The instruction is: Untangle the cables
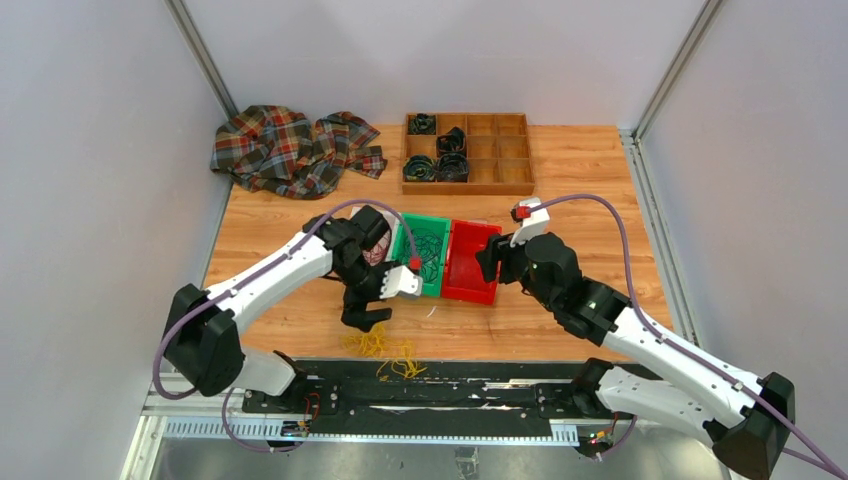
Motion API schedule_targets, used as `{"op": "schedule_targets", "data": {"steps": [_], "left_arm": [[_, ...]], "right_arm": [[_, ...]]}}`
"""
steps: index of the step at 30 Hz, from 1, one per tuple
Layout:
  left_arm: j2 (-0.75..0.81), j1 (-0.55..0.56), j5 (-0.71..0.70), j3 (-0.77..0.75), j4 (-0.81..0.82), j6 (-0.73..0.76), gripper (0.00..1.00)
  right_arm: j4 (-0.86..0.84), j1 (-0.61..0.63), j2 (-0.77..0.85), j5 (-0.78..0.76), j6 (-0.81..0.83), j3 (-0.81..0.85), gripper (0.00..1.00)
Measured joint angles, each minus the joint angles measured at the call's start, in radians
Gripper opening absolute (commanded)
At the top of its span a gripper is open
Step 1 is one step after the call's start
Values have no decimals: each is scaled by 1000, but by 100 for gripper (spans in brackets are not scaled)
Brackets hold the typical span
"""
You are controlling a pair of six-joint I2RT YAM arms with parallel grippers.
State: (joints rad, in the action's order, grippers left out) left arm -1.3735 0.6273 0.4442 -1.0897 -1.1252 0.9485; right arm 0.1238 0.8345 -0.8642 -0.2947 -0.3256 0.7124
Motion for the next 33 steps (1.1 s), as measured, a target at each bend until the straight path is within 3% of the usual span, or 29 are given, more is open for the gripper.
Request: {"op": "schedule_targets", "data": {"steps": [7, 13, 20, 28, 33], "left_arm": [[-122, 0, 69, 58, 52, 17, 70], [-216, 0, 78, 65, 142, 33, 38], [-214, 0, 71, 122, 158, 56, 3], [-75, 0, 55, -1, 104, -12, 1], [54, 0, 44, -147, 50, -81, 1]], "right_arm": [[0, 0, -11, 18, -11, 0, 56], [0, 0, -11, 26, -24, 0, 52], [0, 0, -3, 25, -30, -11, 41], [-1, 0, 1, 30, -34, -10, 33], [-30, 5, 1, 72, -35, -10, 47]]}}
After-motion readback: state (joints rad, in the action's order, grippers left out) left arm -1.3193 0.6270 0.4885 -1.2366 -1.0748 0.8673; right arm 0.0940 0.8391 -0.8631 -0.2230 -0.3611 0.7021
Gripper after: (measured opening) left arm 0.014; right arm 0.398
